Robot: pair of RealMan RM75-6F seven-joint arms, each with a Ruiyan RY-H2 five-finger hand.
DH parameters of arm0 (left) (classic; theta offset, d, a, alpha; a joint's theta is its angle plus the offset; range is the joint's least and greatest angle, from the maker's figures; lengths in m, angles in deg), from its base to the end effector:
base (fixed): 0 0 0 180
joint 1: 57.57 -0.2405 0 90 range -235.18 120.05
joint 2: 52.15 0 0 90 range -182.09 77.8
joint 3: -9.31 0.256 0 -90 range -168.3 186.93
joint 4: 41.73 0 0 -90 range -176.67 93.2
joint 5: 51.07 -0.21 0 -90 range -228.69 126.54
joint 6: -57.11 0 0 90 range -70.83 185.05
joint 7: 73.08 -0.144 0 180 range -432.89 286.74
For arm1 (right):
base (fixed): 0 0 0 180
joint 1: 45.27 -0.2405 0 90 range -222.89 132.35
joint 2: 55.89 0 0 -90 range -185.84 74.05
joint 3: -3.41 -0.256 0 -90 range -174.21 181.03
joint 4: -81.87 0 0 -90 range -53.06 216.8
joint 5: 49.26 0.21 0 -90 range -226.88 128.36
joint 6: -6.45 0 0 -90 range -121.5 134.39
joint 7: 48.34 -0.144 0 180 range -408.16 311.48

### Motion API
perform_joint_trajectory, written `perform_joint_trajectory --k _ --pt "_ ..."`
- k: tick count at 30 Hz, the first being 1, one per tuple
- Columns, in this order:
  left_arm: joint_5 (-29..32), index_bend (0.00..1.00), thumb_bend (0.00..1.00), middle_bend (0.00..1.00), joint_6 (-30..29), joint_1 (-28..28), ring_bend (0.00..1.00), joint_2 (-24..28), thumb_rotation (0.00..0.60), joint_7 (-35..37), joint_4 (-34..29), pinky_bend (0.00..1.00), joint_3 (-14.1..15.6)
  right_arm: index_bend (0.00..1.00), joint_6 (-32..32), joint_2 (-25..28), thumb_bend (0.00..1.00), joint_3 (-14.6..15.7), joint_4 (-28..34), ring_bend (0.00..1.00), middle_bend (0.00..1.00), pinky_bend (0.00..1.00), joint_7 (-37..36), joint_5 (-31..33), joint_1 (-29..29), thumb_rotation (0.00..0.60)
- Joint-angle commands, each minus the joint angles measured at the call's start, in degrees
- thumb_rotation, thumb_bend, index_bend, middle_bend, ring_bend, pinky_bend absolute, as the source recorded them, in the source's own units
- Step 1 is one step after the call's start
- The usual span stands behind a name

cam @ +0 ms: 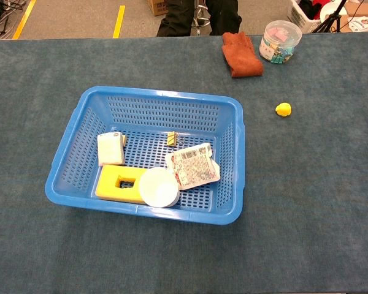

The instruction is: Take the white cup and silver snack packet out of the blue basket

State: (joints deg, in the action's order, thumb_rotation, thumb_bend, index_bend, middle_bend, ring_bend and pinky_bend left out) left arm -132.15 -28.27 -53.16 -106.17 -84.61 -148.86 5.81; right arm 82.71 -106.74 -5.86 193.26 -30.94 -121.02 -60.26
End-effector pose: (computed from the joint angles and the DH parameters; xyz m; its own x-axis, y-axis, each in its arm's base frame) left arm -0.2817 0.1770 0.1957 0.4959 0.0103 0.8683 0.8663 0.0635 -0.4955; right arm -0.2450 -0.2419 0.2020 0.5316 -0.0163 0.8468 -0.8469 -0.0019 0.5317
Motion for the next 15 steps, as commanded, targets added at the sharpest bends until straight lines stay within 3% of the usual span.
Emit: perform_joint_trajectory --k 1,15 --pt "0.07 0.29 0.26 0.3 -0.04 -0.08 0.21 0.1 0.6 0.08 0.0 0.25 0.03 0.29 -0.15 -0.12 0.19 0.05 0.15 0.25 0.34 0.28 0.34 0.06 -0.16 0.6" --pt "0.13 0.29 0.25 0.3 0.95 0.45 0.21 -0.01 0.6 1.17 0.94 0.25 -0.02 0.29 -0.2 1.47 0.19 0.0 2.15 0.25 0.34 0.28 -0.13 -0.72 -0.33 0.6"
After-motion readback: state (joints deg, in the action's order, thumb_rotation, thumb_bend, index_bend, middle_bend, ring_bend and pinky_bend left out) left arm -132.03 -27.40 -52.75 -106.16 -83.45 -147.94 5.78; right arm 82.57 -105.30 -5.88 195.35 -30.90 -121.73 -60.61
